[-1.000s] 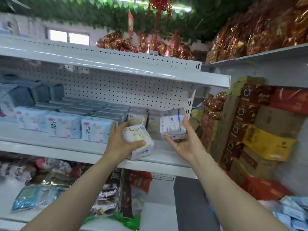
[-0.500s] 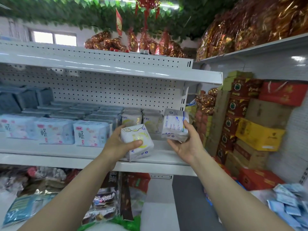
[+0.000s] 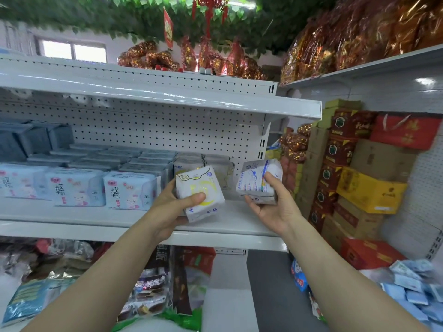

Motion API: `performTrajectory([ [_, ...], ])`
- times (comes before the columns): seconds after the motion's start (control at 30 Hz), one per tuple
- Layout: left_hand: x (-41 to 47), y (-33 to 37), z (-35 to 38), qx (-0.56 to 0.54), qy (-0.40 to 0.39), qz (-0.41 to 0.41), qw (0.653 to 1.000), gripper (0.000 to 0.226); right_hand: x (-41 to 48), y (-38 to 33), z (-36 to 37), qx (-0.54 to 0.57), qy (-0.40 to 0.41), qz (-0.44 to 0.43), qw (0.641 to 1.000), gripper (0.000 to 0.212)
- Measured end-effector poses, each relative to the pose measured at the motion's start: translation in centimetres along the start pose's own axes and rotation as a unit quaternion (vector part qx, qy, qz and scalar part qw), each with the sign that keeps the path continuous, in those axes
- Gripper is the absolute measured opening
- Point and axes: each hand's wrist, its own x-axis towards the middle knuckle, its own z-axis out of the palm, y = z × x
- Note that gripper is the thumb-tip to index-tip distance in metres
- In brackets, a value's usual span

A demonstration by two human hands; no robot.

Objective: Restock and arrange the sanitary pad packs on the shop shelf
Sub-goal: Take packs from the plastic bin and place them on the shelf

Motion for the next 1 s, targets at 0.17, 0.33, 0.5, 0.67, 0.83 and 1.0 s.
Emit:
performTrajectory([
  [0.17, -0.1, 0.3, -0.2, -0.035, -0.008, 0.002, 0.999, 0.065, 0.2, 0.1, -0.2, 0.056, 0.001, 0.029, 0.998, 0.037],
  [0.33, -0.3, 0.9, -0.6, -0.056, 0.002, 0.017, 0.998, 0.067, -0.1, 0.5, 0.3, 0.018, -0.015, 0.027, 0.999, 0.023],
  [0.5, -0.4, 1.5, -0.9, -0.062, 0.006, 0.032, 0.998, 0.071, 0.0, 0.9, 0.7, -0.027, -0.01, 0.027, 0.999, 0.033],
  [0.67, -0.6, 1.8, -1.3, -0.05, -0.007, 0.029, 0.998, 0.087, 0.4, 1.4, 1.5, -0.039, -0.001, 0.021, 0.999, 0.05],
  [0.83, -0.7, 1.6, -1.4, -0.042, -0.009, 0.028, 0.999, 0.117, 0.8, 1.5, 1.7, -0.035, -0.003, 0.016, 0.999, 0.052],
  [1.0, -1.0, 1.6, -1.2, -0.056, -0.009, 0.029, 0.998, 0.097, 0.6, 1.4, 1.1, -0.022, -0.013, 0.024, 0.999, 0.055],
])
